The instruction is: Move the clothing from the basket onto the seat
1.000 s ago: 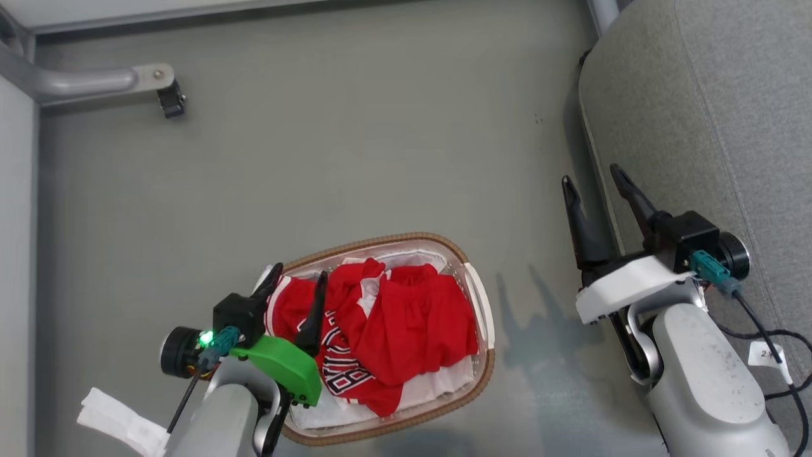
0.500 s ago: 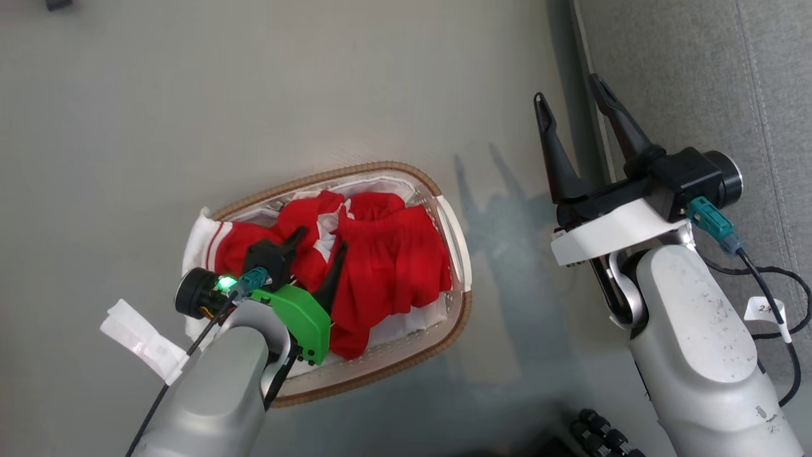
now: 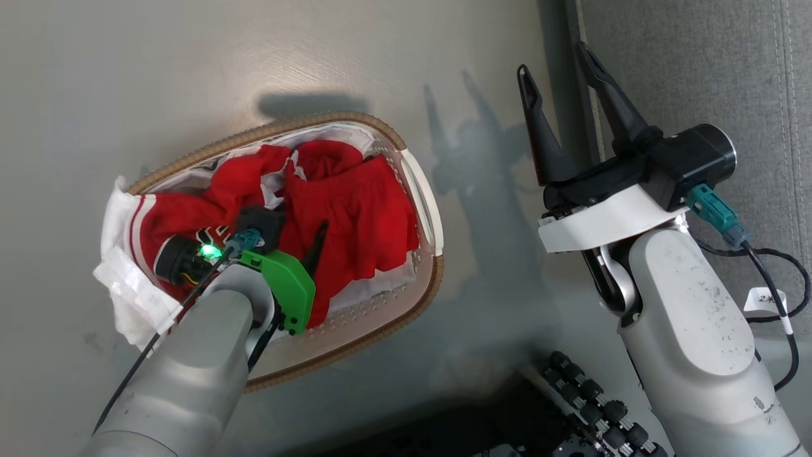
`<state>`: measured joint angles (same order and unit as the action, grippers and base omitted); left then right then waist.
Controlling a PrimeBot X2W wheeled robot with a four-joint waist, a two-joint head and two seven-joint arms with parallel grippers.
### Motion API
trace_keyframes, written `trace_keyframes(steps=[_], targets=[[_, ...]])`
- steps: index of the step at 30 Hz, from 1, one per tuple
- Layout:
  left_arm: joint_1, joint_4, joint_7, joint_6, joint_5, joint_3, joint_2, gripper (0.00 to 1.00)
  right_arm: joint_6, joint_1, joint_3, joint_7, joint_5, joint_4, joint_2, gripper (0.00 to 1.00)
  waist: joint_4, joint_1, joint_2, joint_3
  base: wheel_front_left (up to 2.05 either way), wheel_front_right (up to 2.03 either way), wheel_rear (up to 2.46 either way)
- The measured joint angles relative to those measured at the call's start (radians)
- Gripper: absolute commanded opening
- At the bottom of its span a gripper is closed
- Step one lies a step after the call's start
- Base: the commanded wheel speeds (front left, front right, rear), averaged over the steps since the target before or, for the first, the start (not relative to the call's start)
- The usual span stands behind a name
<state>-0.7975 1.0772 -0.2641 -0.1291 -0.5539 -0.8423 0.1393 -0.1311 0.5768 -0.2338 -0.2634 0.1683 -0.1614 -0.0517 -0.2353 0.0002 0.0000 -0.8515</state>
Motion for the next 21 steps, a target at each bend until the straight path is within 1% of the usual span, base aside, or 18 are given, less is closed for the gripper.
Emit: trace_keyframes(steps=[3,11,16,21], targets=[[-0.035,0.041,0.000,0.000,-0.010,-0.031,0.004,1.00,0.000,0.000,0.001,0.000,0.011,0.002,0.000,1.00,-0.018,0.0000,0.0000,-0.029,0.00,0.00,0.00],[-0.081,0.122,0.000,0.000,-0.037,-0.059,0.005,1.00,0.000,-0.002,-0.001,0.000,0.039,0.002,0.001,1.00,-0.052,-0.0001,0.0000,-0.066,0.00,0.00,0.00],[-0.074,0.101,0.017,0.000,-0.088,-0.104,-0.008,1.00,0.000,-0.002,-0.010,0.000,0.053,-0.001,0.001,1.00,-0.062,-0.0001,0.0000,-0.067,0.00,0.00,0.00],[-0.072,0.055,0.030,0.000,-0.146,-0.160,0.002,1.00,0.000,-0.002,-0.016,0.000,0.060,-0.002,0.001,1.00,-0.064,-0.0001,0.0000,-0.067,0.00,0.00,0.00]])
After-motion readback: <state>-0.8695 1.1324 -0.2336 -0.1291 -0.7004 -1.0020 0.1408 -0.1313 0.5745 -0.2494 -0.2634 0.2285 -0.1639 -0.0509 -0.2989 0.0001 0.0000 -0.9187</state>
